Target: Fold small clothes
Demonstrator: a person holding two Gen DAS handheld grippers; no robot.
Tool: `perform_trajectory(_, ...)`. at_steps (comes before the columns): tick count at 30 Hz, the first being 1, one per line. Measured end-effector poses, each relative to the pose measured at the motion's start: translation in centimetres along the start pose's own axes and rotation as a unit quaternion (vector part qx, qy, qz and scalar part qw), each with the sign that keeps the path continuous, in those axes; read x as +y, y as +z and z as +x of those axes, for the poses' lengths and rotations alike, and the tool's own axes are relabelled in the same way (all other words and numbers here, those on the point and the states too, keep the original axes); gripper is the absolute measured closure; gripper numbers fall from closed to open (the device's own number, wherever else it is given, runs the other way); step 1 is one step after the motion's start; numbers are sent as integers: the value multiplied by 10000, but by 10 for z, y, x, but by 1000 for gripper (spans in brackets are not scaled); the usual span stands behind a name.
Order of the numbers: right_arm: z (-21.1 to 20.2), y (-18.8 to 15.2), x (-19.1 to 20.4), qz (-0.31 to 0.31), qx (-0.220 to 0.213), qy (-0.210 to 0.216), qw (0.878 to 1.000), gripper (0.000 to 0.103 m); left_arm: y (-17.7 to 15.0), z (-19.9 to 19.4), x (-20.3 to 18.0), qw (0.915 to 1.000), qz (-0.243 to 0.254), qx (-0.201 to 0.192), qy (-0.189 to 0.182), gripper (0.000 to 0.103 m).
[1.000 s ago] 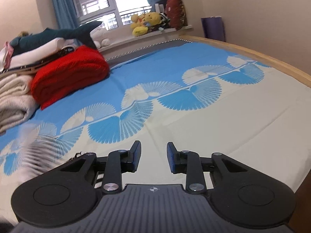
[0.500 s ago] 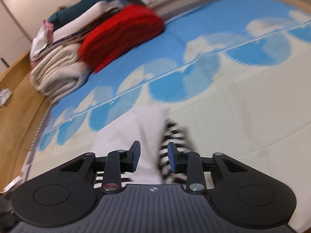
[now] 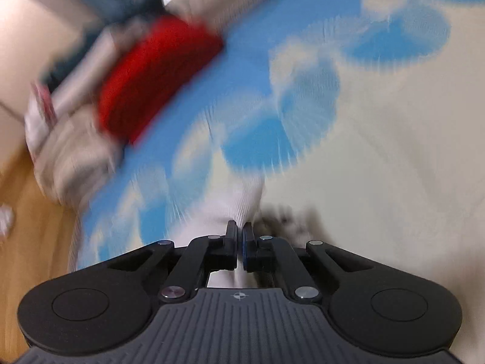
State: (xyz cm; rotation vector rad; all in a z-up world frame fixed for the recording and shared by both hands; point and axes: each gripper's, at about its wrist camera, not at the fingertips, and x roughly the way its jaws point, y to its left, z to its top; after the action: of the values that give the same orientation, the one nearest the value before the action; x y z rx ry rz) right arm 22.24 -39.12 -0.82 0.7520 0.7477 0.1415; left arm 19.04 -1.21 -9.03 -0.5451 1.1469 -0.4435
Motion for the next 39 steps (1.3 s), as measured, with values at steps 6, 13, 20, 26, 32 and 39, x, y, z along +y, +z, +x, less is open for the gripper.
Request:
perform_trajectory(6,11,5,-14,-180,386,-881,9952,103,-3,24,-12,9922,920,608,584,16)
perform_trajectory(13,22,-5,-22,-394,747,-1368,9870,98,-8,22,-21,9888,1193,606,660,16)
perform_trajectory(20,-8,-7,-26,-51,778,-526,9956,62,-16,7,-18,9898,1210,408,637,16)
perform_trajectory(26,-9,-30,-17,-659,1378,-479,9871,62,-19,1,-24,9887,1264,283,752,17)
perform_trajectory(32,-26,-38,1,-1469,1165,-207,9820,102,-14,-15,-30,9917,1099,-40,672,17)
perform_trajectory(39,-21,-36,-24,-1125,1395,-1139,9772,102,-16,-5,-28,9869,1254,301,969,16)
